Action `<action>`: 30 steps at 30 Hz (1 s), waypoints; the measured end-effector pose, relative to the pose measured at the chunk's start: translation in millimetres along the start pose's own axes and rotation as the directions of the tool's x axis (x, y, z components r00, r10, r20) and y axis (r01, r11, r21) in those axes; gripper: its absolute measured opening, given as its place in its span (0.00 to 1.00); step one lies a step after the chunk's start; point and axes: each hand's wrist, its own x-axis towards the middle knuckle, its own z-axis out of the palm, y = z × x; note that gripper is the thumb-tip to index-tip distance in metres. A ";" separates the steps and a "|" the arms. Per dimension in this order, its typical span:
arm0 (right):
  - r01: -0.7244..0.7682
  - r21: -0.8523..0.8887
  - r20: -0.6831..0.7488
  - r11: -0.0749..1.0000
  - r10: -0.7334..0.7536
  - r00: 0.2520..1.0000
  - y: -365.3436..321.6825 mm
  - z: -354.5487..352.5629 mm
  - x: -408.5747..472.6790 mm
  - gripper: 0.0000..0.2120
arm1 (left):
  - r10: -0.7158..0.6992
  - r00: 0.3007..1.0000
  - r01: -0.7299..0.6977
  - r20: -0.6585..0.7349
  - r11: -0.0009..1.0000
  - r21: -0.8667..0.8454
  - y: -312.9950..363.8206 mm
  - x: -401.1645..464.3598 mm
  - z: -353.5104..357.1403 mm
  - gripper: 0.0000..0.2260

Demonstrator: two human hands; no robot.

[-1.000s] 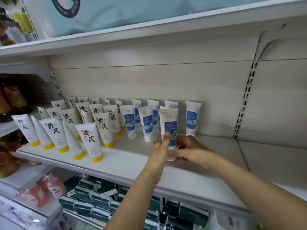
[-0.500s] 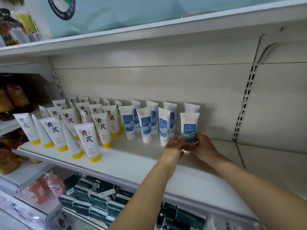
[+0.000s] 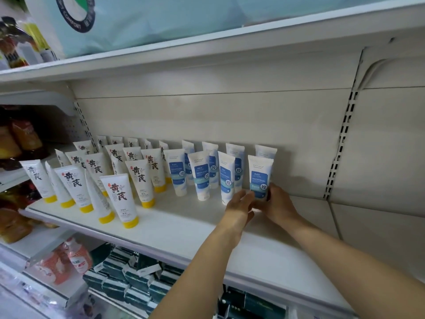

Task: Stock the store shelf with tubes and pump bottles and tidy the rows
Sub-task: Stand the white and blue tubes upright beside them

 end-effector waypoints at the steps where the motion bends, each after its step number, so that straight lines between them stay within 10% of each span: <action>1: -0.007 -0.009 -0.002 1.000 0.007 1.000 0.1 0.4 -0.2 0.23 | -0.003 1.000 0.003 -0.001 1.000 -0.007 -0.1 -0.5 -0.3 0.09; 9: -0.128 -0.059 -0.077 0.990 0.123 0.989 -1.0 0.6 -15.0 0.30 | -0.034 0.993 0.023 -0.109 0.994 -0.102 -4.5 -4.0 -11.4 0.16; 14: -0.205 -0.050 -0.157 0.977 0.195 0.968 -12.0 5.4 -39.5 0.12 | -0.006 0.984 -0.026 -0.180 0.984 -0.179 -2.6 -24.8 -21.1 0.06; 30: 0.153 0.383 0.025 0.911 -0.175 0.984 -149.0 158.5 -124.4 0.14 | 0.016 0.953 -0.088 -0.303 0.971 -0.224 17.6 -139.0 -211.7 0.05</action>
